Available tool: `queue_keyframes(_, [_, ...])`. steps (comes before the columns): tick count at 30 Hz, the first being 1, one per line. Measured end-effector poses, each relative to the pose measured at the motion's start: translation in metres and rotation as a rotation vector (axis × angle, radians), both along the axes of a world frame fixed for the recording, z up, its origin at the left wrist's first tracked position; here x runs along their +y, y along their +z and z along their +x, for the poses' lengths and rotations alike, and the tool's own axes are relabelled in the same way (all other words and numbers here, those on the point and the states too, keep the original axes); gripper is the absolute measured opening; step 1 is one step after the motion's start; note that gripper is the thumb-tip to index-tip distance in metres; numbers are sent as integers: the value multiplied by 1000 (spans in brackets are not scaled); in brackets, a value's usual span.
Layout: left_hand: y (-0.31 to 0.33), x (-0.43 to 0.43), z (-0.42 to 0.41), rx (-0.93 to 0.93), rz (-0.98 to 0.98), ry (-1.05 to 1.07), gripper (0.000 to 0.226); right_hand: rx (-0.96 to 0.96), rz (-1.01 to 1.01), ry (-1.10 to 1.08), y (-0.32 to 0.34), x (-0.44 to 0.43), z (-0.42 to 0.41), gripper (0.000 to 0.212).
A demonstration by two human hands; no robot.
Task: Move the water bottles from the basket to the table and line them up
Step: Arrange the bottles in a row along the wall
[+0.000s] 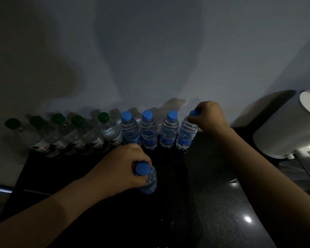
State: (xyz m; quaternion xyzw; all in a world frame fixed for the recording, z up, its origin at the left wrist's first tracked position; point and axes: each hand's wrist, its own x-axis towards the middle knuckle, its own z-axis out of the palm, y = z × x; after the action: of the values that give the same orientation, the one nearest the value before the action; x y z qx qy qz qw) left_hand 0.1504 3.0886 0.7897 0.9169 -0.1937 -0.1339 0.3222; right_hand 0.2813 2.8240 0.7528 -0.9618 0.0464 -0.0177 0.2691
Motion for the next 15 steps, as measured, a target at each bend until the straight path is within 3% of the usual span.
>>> queue_keyframes(15, [-5, -2, 12, -15, -33, -38, 21, -19, -60, 42, -7, -1, 5, 30])
